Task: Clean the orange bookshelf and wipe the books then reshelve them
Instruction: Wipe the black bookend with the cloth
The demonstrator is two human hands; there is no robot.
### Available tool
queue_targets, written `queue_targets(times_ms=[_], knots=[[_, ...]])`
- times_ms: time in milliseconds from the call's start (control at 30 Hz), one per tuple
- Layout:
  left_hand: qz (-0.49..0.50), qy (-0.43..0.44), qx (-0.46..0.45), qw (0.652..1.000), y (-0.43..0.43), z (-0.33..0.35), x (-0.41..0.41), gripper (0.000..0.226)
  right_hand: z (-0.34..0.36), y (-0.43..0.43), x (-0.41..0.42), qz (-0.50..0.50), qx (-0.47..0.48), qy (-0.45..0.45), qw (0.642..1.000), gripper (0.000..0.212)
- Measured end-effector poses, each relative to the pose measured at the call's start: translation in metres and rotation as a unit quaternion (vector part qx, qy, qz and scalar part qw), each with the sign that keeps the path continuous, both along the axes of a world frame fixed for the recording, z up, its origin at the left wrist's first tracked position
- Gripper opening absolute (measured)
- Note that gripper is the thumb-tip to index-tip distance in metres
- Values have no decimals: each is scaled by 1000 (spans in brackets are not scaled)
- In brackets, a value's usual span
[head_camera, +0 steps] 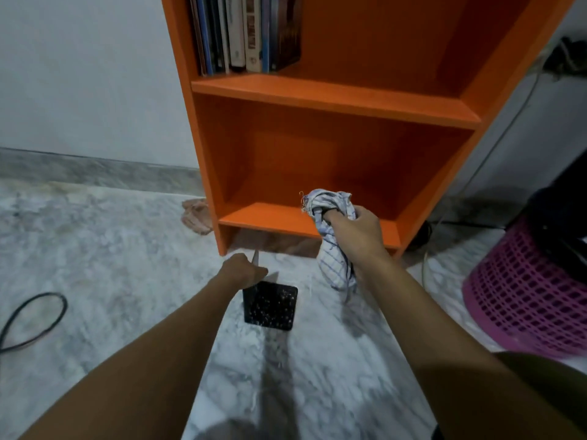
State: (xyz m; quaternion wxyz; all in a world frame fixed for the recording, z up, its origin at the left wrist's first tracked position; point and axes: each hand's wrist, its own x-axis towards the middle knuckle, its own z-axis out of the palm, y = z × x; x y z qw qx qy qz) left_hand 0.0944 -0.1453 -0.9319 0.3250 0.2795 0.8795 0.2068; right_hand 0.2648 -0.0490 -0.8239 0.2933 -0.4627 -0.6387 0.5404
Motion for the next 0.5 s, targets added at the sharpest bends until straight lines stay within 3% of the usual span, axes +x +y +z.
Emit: queue_targets(times_ms=[67, 167, 300, 500], knots=[[24, 9, -13, 1000, -3, -32, 4, 48, -7, 2, 5, -5, 15, -12, 1000, 36], [82, -10, 26, 996, -5, -57, 14, 33, -13, 4, 8, 5, 52, -21, 998, 46], [106, 25, 63, 992, 3, -56, 16, 24, -22, 7, 16, 23, 124, -54, 991, 42], [-29, 100, 104, 989, -2, -15, 3, 19, -38, 16, 26, 60, 164, -111, 978, 31]])
